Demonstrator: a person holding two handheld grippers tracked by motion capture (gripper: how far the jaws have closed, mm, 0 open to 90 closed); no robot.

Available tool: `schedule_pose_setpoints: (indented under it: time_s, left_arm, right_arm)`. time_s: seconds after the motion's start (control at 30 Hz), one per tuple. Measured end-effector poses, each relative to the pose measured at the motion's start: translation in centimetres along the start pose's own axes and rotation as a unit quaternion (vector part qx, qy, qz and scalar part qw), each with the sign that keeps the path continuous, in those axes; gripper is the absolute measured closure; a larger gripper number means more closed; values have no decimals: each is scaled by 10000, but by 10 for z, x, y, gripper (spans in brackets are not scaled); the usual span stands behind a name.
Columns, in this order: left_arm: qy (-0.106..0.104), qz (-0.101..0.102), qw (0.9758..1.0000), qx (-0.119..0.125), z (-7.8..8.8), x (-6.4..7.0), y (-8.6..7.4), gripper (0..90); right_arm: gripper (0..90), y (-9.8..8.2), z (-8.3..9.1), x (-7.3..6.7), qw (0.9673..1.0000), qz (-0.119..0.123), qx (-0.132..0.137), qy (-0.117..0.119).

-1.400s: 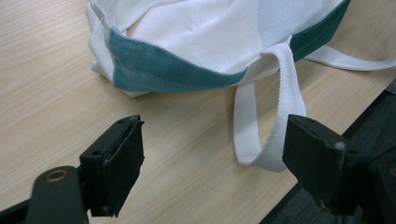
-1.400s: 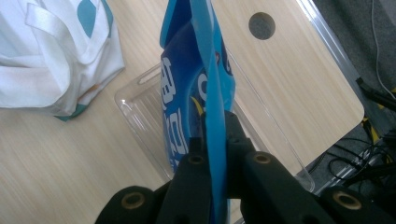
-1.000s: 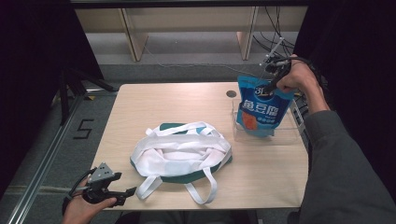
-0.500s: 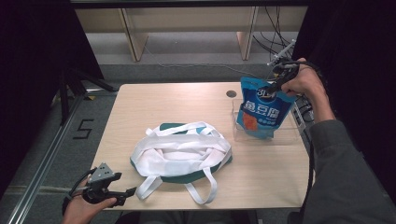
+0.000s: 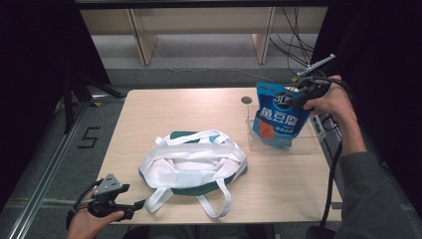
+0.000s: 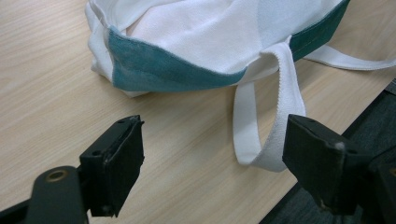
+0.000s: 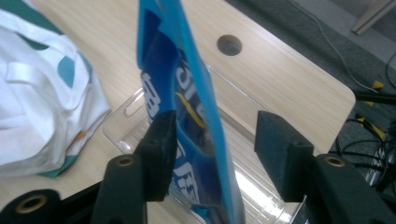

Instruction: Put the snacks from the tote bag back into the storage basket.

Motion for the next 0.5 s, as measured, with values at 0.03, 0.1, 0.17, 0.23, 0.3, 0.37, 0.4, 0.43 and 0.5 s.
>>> schedule_pose_setpoints:
  time_s: [0.03,0.1,0.17,0.23,0.3,0.37,0.4,0.43,0.5]
  left_arm:
    - [-38,-31,10000,-15,1,0,0,196]
    - [12,-155,9999,-63,1,-1,0,196]
    - [11,-183,9998,-53,1,-1,0,195]
    - [0,-52,10000,-13,0,0,0,196]
    - [5,-91,9999,-56,1,-1,-1,196]
    - [7,-12,10000,-9,0,0,0,196]
    - [8,-11,10000,-14,1,0,0,196]
    - [8,-11,10000,-14,1,0,0,196]
    - [5,-16,10000,-15,1,0,0,196]
  right_arm:
    - [460,-3,1,0,9999,-63,80,-6]
    - [434,-7,1,-2,9990,-273,349,-70]
    - [427,-10,1,-2,9985,-260,461,-143]
    - [413,-16,5,-8,9973,-497,526,-114]
    - [406,-26,6,-12,9970,-574,465,-232]
    - [403,-33,5,-15,9974,-528,428,-228]
    - [400,-35,5,-18,9964,-656,489,-222]
    - [397,-38,4,-17,9969,-530,511,-290]
    - [394,-47,6,-18,9970,-566,419,-319]
Point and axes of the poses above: each handheld gripper's, and its own axes: z roughly backward along the jaws, y roughly out of its top, x roughly to its right, the point moved 7 cm from there along -z, roughly forward along the jaws, and after that the axes turned 9 degrees about z, right-handed, at the moved point
